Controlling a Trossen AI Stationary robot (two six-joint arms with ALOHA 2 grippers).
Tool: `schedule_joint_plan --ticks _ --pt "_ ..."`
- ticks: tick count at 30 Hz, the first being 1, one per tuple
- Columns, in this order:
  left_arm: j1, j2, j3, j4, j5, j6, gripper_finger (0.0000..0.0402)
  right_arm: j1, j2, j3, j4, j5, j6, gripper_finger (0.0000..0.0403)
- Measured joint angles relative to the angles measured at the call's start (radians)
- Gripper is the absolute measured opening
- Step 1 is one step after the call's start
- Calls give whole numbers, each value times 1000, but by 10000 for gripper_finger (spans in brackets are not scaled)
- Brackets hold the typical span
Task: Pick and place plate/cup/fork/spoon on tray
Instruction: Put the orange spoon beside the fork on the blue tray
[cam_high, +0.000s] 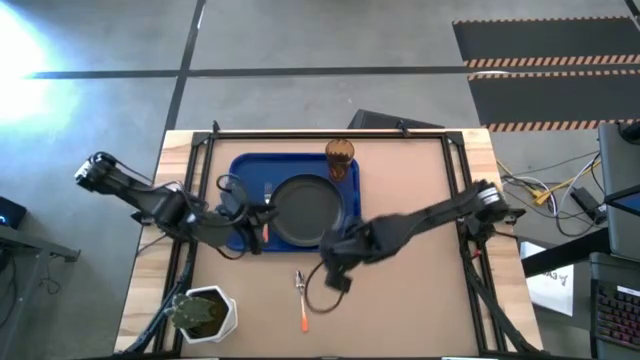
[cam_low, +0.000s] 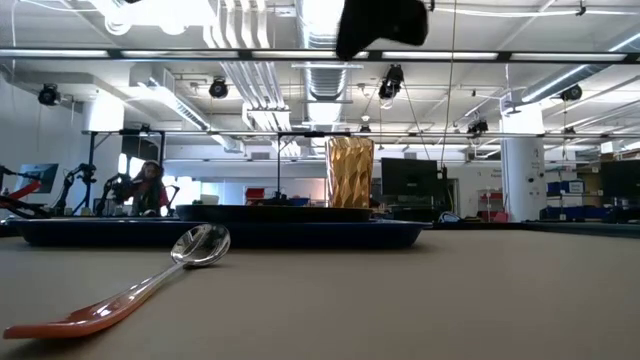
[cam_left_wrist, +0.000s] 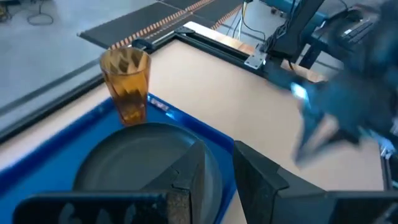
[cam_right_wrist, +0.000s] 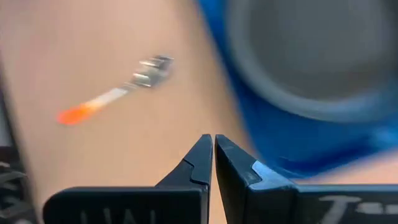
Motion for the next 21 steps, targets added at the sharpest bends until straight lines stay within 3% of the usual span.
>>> schedule_joint_plan --ticks 6,14,21 --pt "0 -94 -2 -50 0 83 65 32 154 -10 262 -161 42 9" --pt "-1 -189 -28 -53 5 158 66 48 357 105 261 -276 92 9" --pt "-1 -246 -31 -123 5 160 66 52 489 241 267 -293 90 9"
